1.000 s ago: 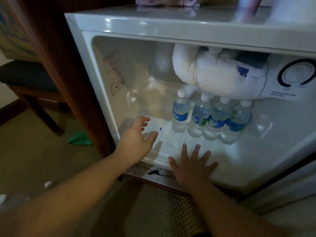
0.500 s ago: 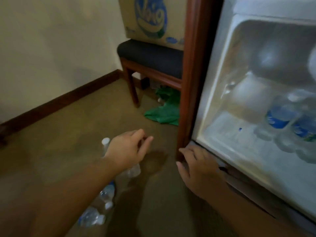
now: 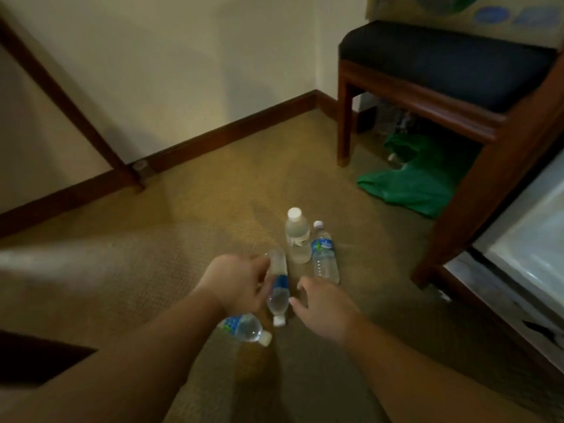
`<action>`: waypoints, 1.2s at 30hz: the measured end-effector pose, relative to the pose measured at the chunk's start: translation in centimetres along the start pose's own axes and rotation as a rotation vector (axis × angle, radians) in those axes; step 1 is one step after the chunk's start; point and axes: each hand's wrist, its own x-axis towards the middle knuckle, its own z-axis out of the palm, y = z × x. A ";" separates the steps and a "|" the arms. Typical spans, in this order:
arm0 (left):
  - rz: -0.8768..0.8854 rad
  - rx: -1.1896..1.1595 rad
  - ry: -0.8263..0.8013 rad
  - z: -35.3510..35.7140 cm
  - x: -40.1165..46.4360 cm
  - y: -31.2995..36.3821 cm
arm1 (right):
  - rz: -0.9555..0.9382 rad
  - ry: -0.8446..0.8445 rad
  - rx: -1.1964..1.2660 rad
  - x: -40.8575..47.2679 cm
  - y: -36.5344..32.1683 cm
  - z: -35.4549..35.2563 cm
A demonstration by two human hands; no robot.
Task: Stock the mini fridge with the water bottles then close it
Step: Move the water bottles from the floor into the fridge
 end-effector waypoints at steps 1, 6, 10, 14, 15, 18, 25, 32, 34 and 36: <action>0.008 0.041 -0.073 1.2 -0.8 -0.2 | 0.056 -0.023 0.024 0.7 -0.3 1.5; 0.004 0.146 -0.416 8.1 -4.0 -0.1 | 0.291 -0.136 0.110 3.2 -0.5 7.7; -0.053 0.209 -0.462 11.7 -5.4 0.2 | 0.382 -0.164 0.175 4.1 -0.4 11.0; -0.078 0.285 -0.431 13.7 -5.5 0.3 | 0.414 -0.086 0.201 5.0 -0.6 12.8; -0.075 0.297 -0.412 13.8 -5.3 0.4 | 0.414 -0.078 0.202 5.1 -0.6 12.8; -0.051 0.326 -0.352 14.6 -4.8 0.2 | 0.410 0.015 0.197 4.3 -0.8 11.8; 0.003 0.309 -0.350 13.6 -1.6 1.0 | 0.238 0.153 0.051 0.9 -1.4 2.6; 0.119 -0.001 -0.330 6.7 3.5 1.0 | 0.163 0.132 0.021 -5.1 -0.8 -8.3; 0.127 -0.115 -0.271 3.6 4.8 1.8 | 0.181 0.173 0.039 -7.6 0.0 -11.0; 0.139 -0.207 -0.204 0.7 5.7 3.3 | 0.215 0.253 0.052 -10.4 1.0 -13.4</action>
